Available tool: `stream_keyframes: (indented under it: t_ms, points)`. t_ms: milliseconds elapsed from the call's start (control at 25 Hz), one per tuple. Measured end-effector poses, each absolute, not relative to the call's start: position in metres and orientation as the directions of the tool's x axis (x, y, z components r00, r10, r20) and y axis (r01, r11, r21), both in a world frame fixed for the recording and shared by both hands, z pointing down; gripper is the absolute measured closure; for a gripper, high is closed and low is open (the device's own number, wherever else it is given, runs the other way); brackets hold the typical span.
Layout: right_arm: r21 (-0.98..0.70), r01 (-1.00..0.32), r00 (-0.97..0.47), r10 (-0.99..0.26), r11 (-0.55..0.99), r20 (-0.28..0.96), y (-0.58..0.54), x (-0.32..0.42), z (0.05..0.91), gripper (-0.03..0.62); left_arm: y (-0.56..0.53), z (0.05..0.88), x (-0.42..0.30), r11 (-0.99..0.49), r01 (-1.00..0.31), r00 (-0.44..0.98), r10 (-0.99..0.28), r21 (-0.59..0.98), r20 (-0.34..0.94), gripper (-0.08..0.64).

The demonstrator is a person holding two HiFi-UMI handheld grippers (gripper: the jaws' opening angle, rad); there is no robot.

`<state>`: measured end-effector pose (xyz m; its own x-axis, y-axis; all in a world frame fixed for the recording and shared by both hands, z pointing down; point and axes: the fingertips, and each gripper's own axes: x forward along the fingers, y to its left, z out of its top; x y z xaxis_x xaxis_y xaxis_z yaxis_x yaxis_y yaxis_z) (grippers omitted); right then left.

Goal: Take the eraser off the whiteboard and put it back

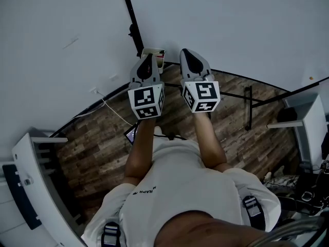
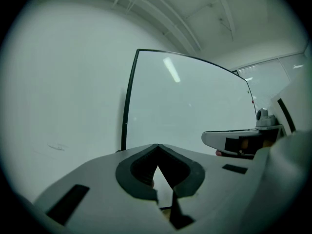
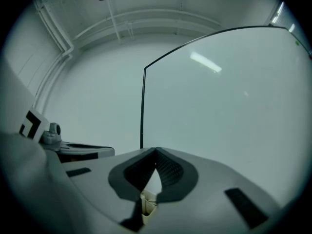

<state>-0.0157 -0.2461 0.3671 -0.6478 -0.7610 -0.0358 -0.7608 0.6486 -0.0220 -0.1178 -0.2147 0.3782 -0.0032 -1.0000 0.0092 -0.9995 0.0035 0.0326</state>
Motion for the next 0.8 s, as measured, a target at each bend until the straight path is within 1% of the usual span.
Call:
stream_keyframes:
  t_ms: [280, 480, 800]
  points:
    - [-0.03, -0.792, -0.609, -0.792, 0.61, -0.035, -0.26, -0.021, 0.362, 0.58, -0.235, 0.384, -0.139, -0.014, -1.0, 0.014, -1.0, 0.013, 0.023, 0.559]
    - [-0.036, -0.807, -0.589, -0.808, 0.589, -0.021, -0.266, -0.023, 0.372, 0.58, -0.251, 0.413, -0.15, -0.03, -0.999, 0.03, -0.998, 0.018, 0.048, 0.559]
    - [-0.014, -0.821, -0.571, -0.821, 0.571, 0.003, -0.272, -0.024, 0.375, 0.58, -0.27, 0.468, -0.167, -0.034, -0.996, 0.042, -0.993, 0.079, 0.109, 0.558]
